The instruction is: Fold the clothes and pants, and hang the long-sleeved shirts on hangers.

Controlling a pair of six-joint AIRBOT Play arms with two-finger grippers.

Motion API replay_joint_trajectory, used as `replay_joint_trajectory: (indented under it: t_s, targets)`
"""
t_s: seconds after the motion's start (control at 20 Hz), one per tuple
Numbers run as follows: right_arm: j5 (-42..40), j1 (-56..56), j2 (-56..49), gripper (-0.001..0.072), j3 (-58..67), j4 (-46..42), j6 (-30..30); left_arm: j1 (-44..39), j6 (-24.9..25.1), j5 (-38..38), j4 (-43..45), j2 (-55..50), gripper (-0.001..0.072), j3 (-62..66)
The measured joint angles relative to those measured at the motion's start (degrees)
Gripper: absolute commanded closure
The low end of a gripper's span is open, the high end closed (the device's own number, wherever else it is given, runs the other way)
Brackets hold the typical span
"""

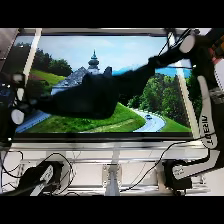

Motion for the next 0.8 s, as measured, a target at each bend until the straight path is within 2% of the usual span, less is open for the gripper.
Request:
replay_joint_trajectory:
  t_s: [0.05, 0.1, 0.3, 0.5, 0.8]
  targets:
    - [0.68, 0.00, -0.74, 0.0304, -1.90, -0.48, 0.15, 0.00, 0.02, -0.79, 0.09, -0.31, 0.0671, -1.75]
    - [0.79, -0.07, -1.20, 0.0132, -3.45, -1.14, 0.20, 0.02, 0.02, -1.18, 0.72, -0.55, 0.0671, -3.06]
    - [3.45, 0.09, -1.99, 0.0133, -6.51, 1.22, 0.50, -0.02, 0.04, -1.53, 0.68, -1.11, 0.0671, -5.57]
    - [4.37, 1.86, -2.01, 0.0138, -5.18, 7.98, -1.07, -0.02, 0.04, -1.25, 0.26, -1.27, 0.0671, -6.27]
    - [-2.16, 15.15, -2.47, 0.0136, -3.96, 11.41, -2.84, -1.75, 0.02, -1.11, 0.13, -1.29, 0.0670, -6.54]
